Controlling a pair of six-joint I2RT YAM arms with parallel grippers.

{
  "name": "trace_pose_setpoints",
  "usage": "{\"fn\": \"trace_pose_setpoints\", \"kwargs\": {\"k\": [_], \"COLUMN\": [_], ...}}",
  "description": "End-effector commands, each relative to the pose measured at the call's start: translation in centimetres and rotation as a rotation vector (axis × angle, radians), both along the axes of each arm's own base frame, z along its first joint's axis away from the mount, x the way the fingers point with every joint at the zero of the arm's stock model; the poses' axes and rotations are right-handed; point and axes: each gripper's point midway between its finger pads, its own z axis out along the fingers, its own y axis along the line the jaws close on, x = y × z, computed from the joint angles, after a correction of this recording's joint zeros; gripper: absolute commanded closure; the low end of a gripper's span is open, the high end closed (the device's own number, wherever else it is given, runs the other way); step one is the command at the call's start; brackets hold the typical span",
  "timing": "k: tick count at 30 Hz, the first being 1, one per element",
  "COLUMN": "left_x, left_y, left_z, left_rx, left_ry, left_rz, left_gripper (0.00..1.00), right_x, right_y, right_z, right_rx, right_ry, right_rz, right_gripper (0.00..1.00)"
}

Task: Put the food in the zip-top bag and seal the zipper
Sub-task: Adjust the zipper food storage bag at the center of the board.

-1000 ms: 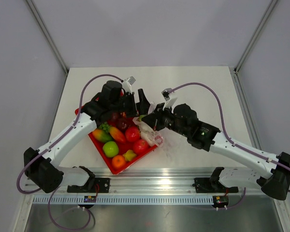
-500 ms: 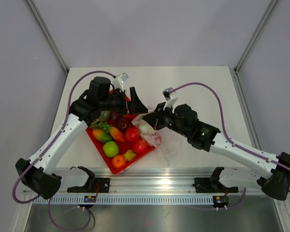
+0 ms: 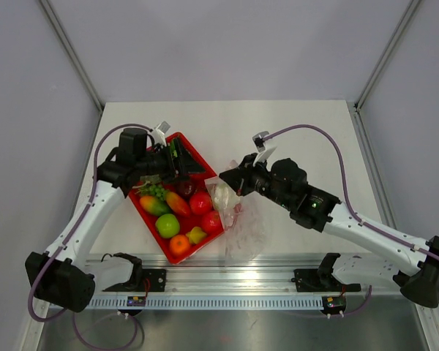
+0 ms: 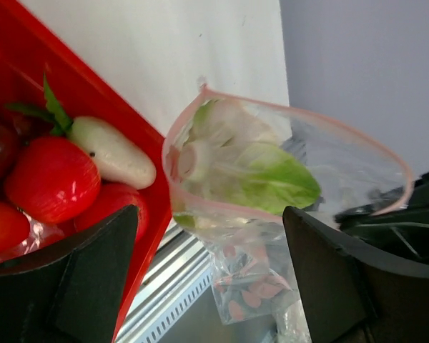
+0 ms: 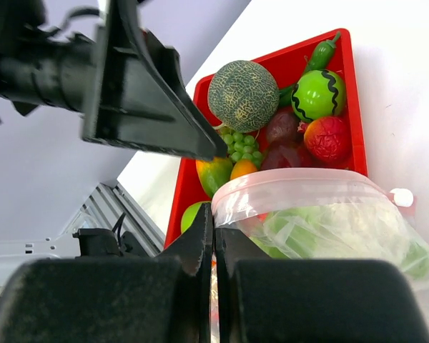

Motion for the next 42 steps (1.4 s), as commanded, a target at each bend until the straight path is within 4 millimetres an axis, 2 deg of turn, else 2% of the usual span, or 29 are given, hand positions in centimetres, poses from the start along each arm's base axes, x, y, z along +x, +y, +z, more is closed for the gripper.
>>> {"fn": "trace_pose_setpoints", "kwargs": {"k": [1, 5, 12, 14, 16, 18, 22, 25, 26, 30, 34, 35, 38, 40, 42], "left_x": [0.3, 0.8, 2.3, 2.6, 2.4, 1.9, 1.3, 1.0, 0.9, 0.8, 1.0, 1.1, 0.8, 0.3, -0.1], "left_y": [-0.8, -1.6, -2.6, -2.8, -3.0, -3.2, -3.9, -4.5, -4.6, -4.9, -5.0, -5.1, -5.5, -6.3, -7.2], "left_z": [-1.2, -3.5, -4.6, -5.0, -5.1, -5.7, -6.6, -7.1, -7.1, -6.6, -4.6, -3.4, -1.7, 0.3, 1.8], "left_rx": [-0.063, -0.095, -0.123, -0.127, -0.136, -0.131, -0.113, -0.099, -0.097, -0.101, -0.120, -0.131, -0.140, -0.162, -0.167], "left_ry": [0.051, 0.139, 0.181, 0.192, 0.204, 0.231, 0.263, 0.273, 0.272, 0.262, 0.191, 0.149, 0.083, 0.005, -0.058], "left_rz": [-0.009, -0.029, -0.052, -0.066, -0.088, -0.110, -0.161, -0.178, -0.182, -0.190, -0.195, -0.197, -0.210, -0.237, -0.260], "left_gripper": [0.16, 0.16, 0.17, 0.25, 0.37, 0.41, 0.42, 0.55, 0.62, 1.00, 1.00, 1.00, 1.00, 1.00, 1.00], "right_x": [0.1, -0.1, -0.4, -0.3, -0.3, -0.2, -0.2, 0.0, 0.0, 0.2, 0.8, 0.6, 0.4, 0.3, 0.0], "right_y": [-0.3, -0.5, -0.4, -0.3, -0.2, -0.2, 0.0, 0.2, 0.2, -0.1, -1.2, -1.9, -3.7, -5.0, -6.7], "right_z": [3.5, 3.8, 3.9, 3.6, 3.6, 3.5, 3.4, 3.3, 3.3, 3.0, 2.0, 0.8, 0.2, -0.5, 0.3], "right_rx": [0.086, 0.085, 0.082, 0.078, 0.078, 0.078, 0.077, 0.076, 0.075, 0.061, 0.012, -0.032, -0.065, -0.094, -0.092], "right_ry": [-0.091, -0.106, -0.108, -0.103, -0.101, -0.101, -0.104, -0.101, -0.102, -0.097, -0.080, -0.052, -0.042, -0.029, -0.043], "right_rz": [-0.001, 0.005, 0.022, 0.023, 0.023, 0.019, 0.025, 0.023, 0.025, 0.006, -0.052, -0.066, -0.113, -0.151, -0.190], "right_gripper": [1.00, 1.00, 1.00, 1.00, 1.00, 1.00, 1.00, 1.00, 1.00, 1.00, 1.00, 1.00, 1.00, 1.00, 1.00]}}
